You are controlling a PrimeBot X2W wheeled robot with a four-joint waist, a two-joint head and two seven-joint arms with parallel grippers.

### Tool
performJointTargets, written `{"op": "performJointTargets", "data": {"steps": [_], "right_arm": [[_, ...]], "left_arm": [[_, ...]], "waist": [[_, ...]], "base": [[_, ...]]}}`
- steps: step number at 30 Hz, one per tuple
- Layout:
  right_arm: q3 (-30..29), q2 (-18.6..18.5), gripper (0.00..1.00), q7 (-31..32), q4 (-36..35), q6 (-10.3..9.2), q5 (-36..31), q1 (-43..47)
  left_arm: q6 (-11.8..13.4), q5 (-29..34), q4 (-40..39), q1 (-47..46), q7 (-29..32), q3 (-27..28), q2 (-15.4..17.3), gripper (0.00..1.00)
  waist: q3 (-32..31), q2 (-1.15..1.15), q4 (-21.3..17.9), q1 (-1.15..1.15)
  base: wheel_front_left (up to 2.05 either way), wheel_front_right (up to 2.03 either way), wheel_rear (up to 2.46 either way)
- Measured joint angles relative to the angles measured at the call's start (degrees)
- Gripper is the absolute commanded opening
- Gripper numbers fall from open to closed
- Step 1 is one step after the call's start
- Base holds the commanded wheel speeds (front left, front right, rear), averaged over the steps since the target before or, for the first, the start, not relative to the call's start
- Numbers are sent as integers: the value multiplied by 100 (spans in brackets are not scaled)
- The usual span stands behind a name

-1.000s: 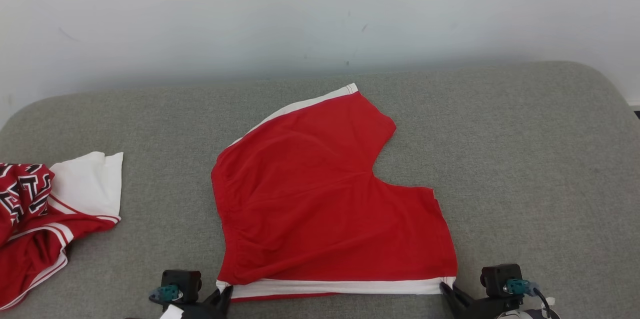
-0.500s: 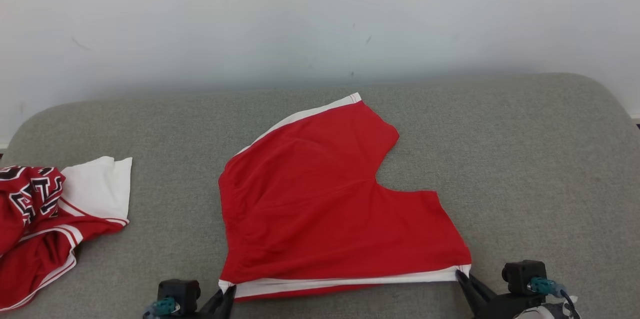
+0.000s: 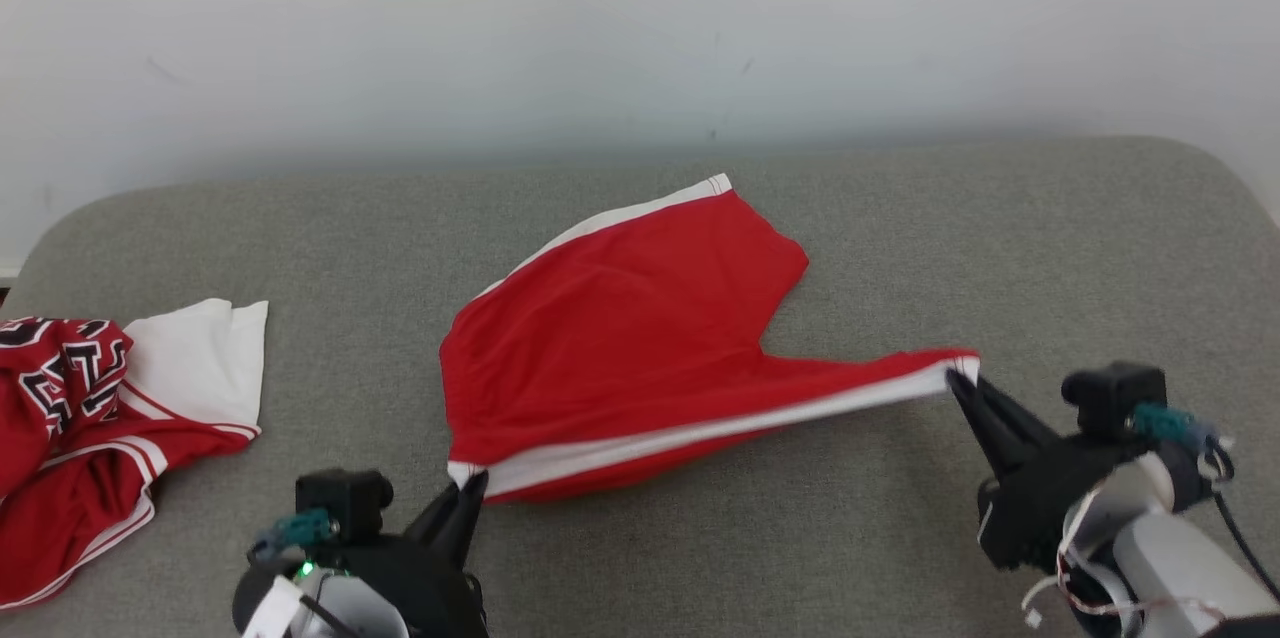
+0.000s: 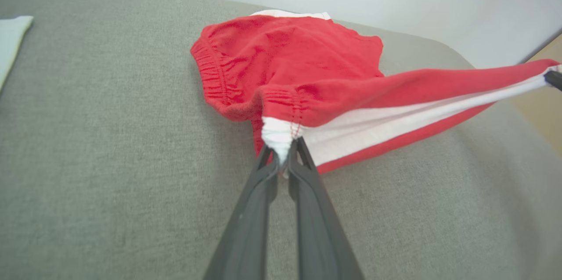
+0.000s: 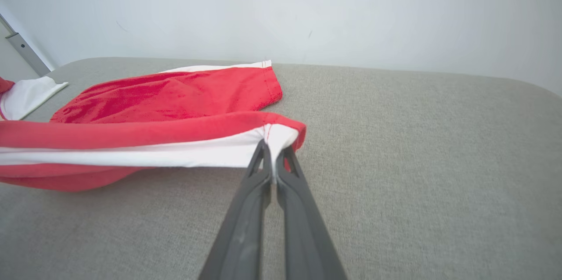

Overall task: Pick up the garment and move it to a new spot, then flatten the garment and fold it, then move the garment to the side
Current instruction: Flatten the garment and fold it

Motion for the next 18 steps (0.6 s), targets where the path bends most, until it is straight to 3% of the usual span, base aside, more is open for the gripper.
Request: {"op": "performJointTargets", "data": {"steps": [8, 18], "right_arm": [[94, -85, 0, 599, 54, 159, -37, -1707], [248, 153, 0, 1348, 982, 256, -11, -3708]], "left_arm": [[-45, -196, 44, -1251, 467, 109, 89, 0], [-92, -421, 676, -2715, 947, 233, 99, 0]], "waist": [[406, 0, 82, 0], [1234, 1, 280, 1]], "base": [[0, 0, 0], [0, 0, 0]]}}
